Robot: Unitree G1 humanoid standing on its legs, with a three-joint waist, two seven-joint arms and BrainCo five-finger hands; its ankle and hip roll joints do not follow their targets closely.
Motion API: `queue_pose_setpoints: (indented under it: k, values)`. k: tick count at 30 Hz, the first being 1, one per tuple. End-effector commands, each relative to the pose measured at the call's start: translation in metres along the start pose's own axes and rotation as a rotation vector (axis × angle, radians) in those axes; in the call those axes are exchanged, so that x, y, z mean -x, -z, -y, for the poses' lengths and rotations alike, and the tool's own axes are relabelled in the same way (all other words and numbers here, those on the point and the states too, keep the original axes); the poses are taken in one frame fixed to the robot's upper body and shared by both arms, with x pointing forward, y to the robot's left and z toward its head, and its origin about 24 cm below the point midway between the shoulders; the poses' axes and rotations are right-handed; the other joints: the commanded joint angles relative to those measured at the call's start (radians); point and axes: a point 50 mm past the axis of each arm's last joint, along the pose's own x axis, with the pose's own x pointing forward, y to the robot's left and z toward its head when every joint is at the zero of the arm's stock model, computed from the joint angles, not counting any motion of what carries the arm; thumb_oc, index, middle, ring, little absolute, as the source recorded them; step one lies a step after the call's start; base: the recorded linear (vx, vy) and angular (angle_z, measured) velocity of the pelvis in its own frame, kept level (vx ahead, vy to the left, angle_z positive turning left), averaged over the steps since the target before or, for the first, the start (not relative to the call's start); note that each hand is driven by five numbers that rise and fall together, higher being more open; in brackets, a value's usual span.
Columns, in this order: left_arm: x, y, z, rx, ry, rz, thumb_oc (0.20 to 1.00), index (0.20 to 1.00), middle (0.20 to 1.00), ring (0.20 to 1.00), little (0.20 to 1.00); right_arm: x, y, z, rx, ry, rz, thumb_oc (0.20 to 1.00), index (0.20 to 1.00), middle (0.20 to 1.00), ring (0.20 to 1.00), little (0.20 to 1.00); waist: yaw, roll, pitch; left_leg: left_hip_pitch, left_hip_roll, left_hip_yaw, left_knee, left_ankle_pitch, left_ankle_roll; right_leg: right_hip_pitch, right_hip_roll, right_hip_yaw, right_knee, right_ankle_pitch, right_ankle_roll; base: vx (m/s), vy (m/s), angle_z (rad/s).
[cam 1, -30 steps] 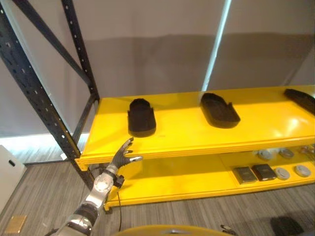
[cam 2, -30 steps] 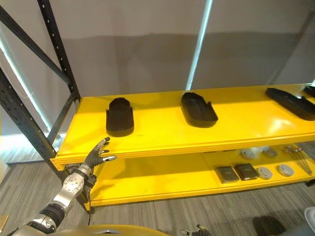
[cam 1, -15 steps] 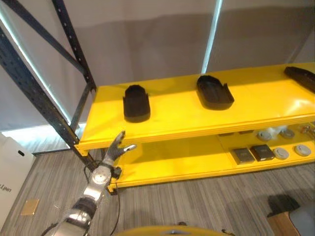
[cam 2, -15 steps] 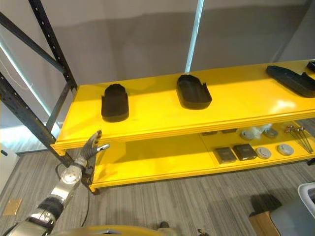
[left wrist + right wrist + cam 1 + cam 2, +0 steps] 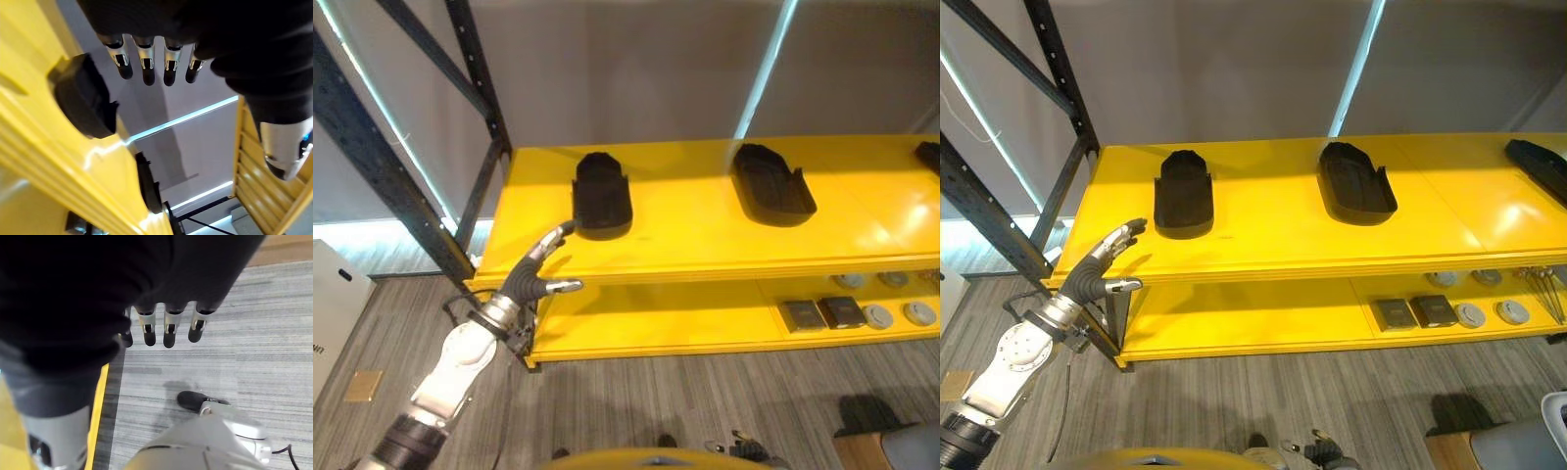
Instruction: Move parts from the plastic box to the shelf.
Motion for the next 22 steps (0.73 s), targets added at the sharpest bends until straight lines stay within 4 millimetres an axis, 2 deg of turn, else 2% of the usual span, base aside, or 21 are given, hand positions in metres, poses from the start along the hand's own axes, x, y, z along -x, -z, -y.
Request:
queue_pose_setpoints:
  k: [1,2,3,4,5,6,7,8,10,12,13,15,18,21,22]
  values:
    - [0.008,0.037,0.004,-0.009,0.037,-0.165,1.0,1.0,1.0,1.0,1.0,-0.005,-0.011,0.004,0.053,-0.009,-0.006,1.0,1.0,1.0,1.0,1.0,-0.001,-0.03,0.017,0.04,0.003,0.019,-0.007,-0.142,0.021,0.046,-0.022,-0.011,0.004,-0.144,0.03,0.02,0.007,-0.04]
    - [0.021,0.062,0.009,0.008,0.033,-0.295,1.0,1.0,1.0,1.0,1.0,-0.005,-0.012,0.005,0.057,-0.007,-0.005,1.0,1.0,1.0,1.0,1.0,-0.002,-0.03,0.018,0.04,0.004,0.021,-0.007,-0.14,0.021,0.044,-0.021,-0.009,0.004,-0.144,0.03,0.0,0.0,0.0]
    - [0.026,0.072,0.012,0.004,0.037,-0.345,1.0,1.0,1.0,1.0,1.0,-0.005,-0.012,0.006,0.057,-0.003,-0.007,1.0,1.0,1.0,1.0,1.0,-0.001,-0.028,0.018,0.04,0.004,0.022,-0.007,-0.14,0.021,0.044,-0.02,-0.008,0.004,-0.144,0.029,0.0,0.0,0.0]
    - [0.025,0.072,0.012,0.004,0.037,-0.344,1.0,1.0,1.0,1.0,1.0,-0.005,-0.012,0.006,0.057,-0.003,-0.007,1.0,1.0,1.0,1.0,1.0,-0.001,-0.027,0.018,0.04,0.004,0.022,-0.007,-0.14,0.021,0.044,-0.02,-0.008,0.004,-0.144,0.029,0.0,0.001,-0.04]
    - [0.034,0.087,0.017,0.0,0.046,-0.422,1.0,1.0,1.0,1.0,1.0,-0.005,-0.012,0.008,0.057,0.001,-0.009,1.0,1.0,1.0,1.0,1.0,0.0,-0.027,0.019,0.039,0.005,0.023,-0.007,-0.14,0.021,0.043,-0.02,-0.007,0.004,-0.144,0.029,0.0,0.003,-0.08]
    - [0.052,0.111,0.027,-0.017,0.067,-0.559,1.0,1.0,1.0,1.0,1.0,-0.005,-0.013,0.01,0.059,0.008,-0.007,1.0,1.0,1.0,1.0,1.0,-0.001,-0.026,0.02,0.036,0.004,0.022,-0.007,-0.138,0.021,0.041,-0.019,-0.006,0.005,-0.144,0.029,0.0,0.003,-0.04]
    - [0.051,0.111,0.028,-0.017,0.067,-0.558,1.0,1.0,1.0,1.0,1.0,-0.005,-0.013,0.01,0.059,0.009,-0.007,1.0,1.0,1.0,1.0,1.0,-0.001,-0.026,0.02,0.036,0.005,0.022,-0.007,-0.138,0.021,0.041,-0.019,-0.006,0.005,-0.144,0.028,0.0,0.0,0.0]
    - [0.076,0.136,0.041,-0.006,0.076,-0.713,1.0,1.0,1.0,1.0,1.0,-0.005,-0.014,0.011,0.064,0.017,-0.004,1.0,1.0,1.0,1.0,1.0,-0.001,-0.025,0.022,0.036,0.005,0.023,-0.007,-0.138,0.022,0.038,-0.017,-0.005,0.005,-0.145,0.028,0.0,0.0,0.0]
    - [0.099,0.155,0.053,0.046,0.045,-0.854,1.0,1.0,1.0,1.0,1.0,-0.006,-0.015,0.011,0.066,0.018,0.002,1.0,1.0,1.0,1.0,1.0,-0.003,-0.026,0.022,0.035,0.005,0.024,-0.007,-0.137,0.022,0.036,-0.017,-0.005,0.007,-0.145,0.027,0.0,0.0,0.0]
    - [0.099,0.155,0.053,0.046,0.045,-0.854,1.0,1.0,1.0,1.0,1.0,-0.006,-0.015,0.011,0.066,0.018,0.002,1.0,1.0,1.0,1.0,1.0,-0.003,-0.026,0.022,0.035,0.005,0.024,-0.007,-0.137,0.022,0.036,-0.017,-0.005,0.007,-0.145,0.027,0.0,0.0,0.0]
    - [0.113,0.165,0.06,0.077,0.017,-0.941,1.0,1.0,1.0,1.0,1.0,-0.006,-0.016,0.01,0.069,0.02,0.002,1.0,1.0,1.0,1.0,1.0,-0.004,-0.025,0.023,0.034,0.005,0.023,-0.007,-0.136,0.022,0.035,-0.016,-0.004,0.007,-0.147,0.025,0.0,0.0,0.0]
    - [0.164,0.187,0.073,0.23,-0.199,-1.228,1.0,1.0,1.0,1.0,1.0,-0.006,-0.018,0.007,0.058,0.032,0.013,1.0,1.0,1.0,1.0,1.0,-0.004,-0.031,0.022,0.031,0.004,0.019,-0.007,-0.133,0.02,0.036,-0.015,-0.007,0.007,-0.148,0.022,0.0,0.0,0.0]
    - [0.194,0.191,0.074,0.275,-0.304,-1.366,1.0,1.0,1.0,1.0,1.0,-0.007,-0.019,0.003,0.052,0.026,0.014,1.0,1.0,1.0,1.0,1.0,0.001,-0.034,0.021,0.031,0.003,0.013,-0.007,-0.132,0.018,0.04,-0.015,-0.014,0.006,-0.149,0.021,0.0,-0.002,0.01]
    - [0.202,0.191,0.074,0.294,-0.348,-1.394,1.0,1.0,1.0,1.0,1.0,-0.007,-0.018,0.002,0.051,0.022,0.012,1.0,1.0,1.0,1.0,1.0,0.005,-0.035,0.02,0.031,0.004,0.01,-0.007,-0.131,0.018,0.041,-0.014,-0.017,0.006,-0.15,0.021,0.01,-0.003,0.07]
    - [0.209,0.191,0.072,0.372,-0.443,-1.413,1.0,1.0,1.0,1.0,1.0,-0.007,-0.018,0.0,0.043,0.014,0.011,1.0,1.0,1.0,1.0,1.0,0.01,-0.036,0.018,0.03,0.004,0.007,-0.007,-0.13,0.016,0.044,-0.014,-0.021,0.005,-0.151,0.021,0.0,0.0,0.0]
